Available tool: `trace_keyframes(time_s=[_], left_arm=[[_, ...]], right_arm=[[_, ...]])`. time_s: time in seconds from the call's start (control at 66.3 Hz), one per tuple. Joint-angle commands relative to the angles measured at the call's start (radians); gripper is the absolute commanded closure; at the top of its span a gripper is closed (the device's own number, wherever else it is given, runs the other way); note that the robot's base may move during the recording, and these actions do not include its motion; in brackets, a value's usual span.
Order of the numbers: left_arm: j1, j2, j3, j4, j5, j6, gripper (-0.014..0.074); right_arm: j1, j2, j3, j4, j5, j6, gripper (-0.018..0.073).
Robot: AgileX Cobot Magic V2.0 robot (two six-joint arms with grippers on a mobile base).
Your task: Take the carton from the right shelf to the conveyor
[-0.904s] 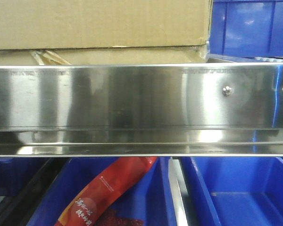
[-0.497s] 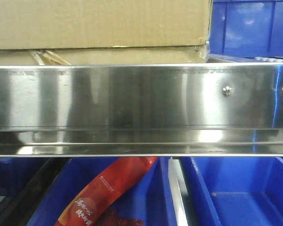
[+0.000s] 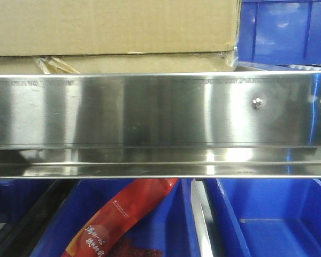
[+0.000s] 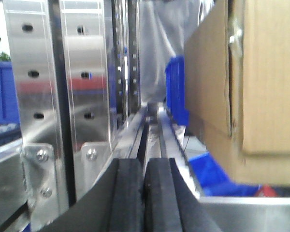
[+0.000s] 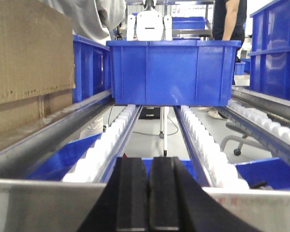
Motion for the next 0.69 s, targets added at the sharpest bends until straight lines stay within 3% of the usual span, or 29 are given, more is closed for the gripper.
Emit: trace_keyframes(time_s=[0.0,0.075,0.151,0.347,0.407,0.467,0.588,0.678], left_arm=[[-0.002,-0.003,-0.004,-0.061,-0.070,0.000,0.0605],[-0.002,-0.003,-0.004,-0.080,-0.109,0.000,0.0605],[-0.002,-0.003,-0.055,-0.082,-0.095,0.000,0.0605],[-0.002,0.042,-0.359,-0.030,0.234,0.000,0.0542],[-0.002,0.085,-0.444,-0.030,0.341,0.000,0.0477],[-0.002,0.146,-0.539,-0.030,0.426,0.000,0.0367],[-0.002,0.224,-0.624,-0.034,0.444,0.000,0.0228],[-0.002,0.263,-0.644,-0.034,0.445,0.000,0.0193]], right_arm=[[0.001,-0.003,0.000,-0.003,-0.094,-0.004,0.0628],[0.001,-0.003,0.000,0.011,-0.167,-0.004,0.0628],[0.001,-0.003,-0.074,0.011,-0.105,-0.004,0.0628],[0.001,0.062,-0.419,0.011,0.262,-0.004,0.0591],[0.001,0.111,-0.491,0.011,0.299,-0.004,0.0529],[0.001,0.180,-0.563,0.011,0.309,-0.004,0.0403],[0.001,0.289,-0.618,0.011,0.307,-0.004,0.0174],[0.005,0.336,-0.625,0.011,0.305,-0.004,0.0062]])
